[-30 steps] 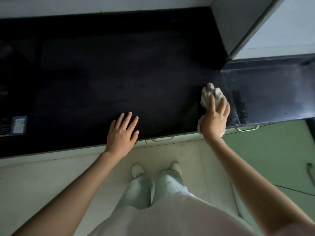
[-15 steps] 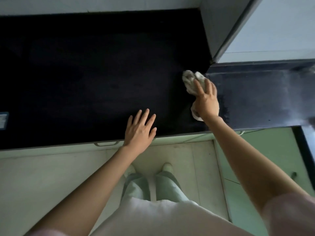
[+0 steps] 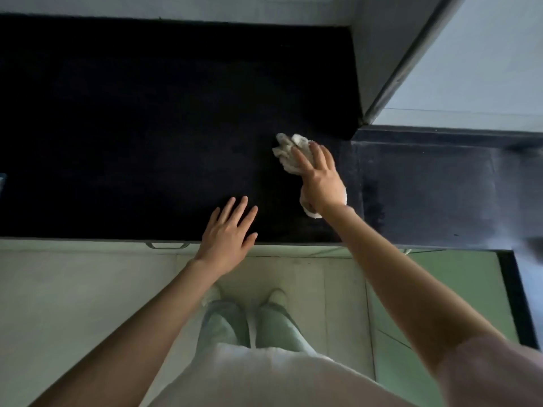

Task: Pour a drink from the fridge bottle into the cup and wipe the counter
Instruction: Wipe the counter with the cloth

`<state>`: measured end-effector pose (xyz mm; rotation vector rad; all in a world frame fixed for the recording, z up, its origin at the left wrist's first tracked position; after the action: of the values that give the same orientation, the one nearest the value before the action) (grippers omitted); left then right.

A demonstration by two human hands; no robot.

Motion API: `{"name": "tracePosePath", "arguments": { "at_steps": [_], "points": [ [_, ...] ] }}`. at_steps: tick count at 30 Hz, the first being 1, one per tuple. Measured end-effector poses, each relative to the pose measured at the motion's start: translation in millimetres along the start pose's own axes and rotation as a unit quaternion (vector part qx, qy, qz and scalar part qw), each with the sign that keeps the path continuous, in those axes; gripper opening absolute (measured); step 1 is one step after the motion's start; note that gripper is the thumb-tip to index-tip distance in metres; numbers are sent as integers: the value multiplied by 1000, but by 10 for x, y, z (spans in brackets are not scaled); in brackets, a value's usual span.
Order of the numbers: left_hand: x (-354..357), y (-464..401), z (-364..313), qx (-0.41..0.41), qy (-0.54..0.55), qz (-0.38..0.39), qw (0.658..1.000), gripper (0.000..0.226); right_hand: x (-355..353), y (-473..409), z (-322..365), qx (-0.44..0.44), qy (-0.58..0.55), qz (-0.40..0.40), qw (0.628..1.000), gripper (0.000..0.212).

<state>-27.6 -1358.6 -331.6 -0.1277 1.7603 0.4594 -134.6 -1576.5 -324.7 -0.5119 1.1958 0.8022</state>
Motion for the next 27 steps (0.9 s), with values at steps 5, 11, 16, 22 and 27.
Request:
{"name": "tracePosePath", "arguments": {
  "at_steps": [5,11,16,22,27],
  "points": [
    [24,1,10,-4,12,2,1000,57,-86,12,-323,128,-33,-51,990,78],
    [25,-6,21,-3,27,-9,1000,57,147,425,178,72,-19,-44,996,76],
    [50,-19,13,-7,22,-2,1000,58,255,-304,574,-93,10,15,996,74],
    [40,-12,14,-7,41,8,999,57,51,-884,200,-44,32,-5,998,70],
    [15,1,-11,-17,48,10,999,57,40,-128,-37,73,49,-28,996,83]
  ]
}}
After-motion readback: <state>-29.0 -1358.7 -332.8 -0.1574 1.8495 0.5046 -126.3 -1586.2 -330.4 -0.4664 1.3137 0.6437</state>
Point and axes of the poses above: each hand's wrist, its own y-axis away from the middle knuckle, its own x-axis out of the palm, z = x × y, the point moved 1 cm from there along -y, towards the middle knuckle, and after that the axes turned 2 degrees about z, right-handed, at the moved point
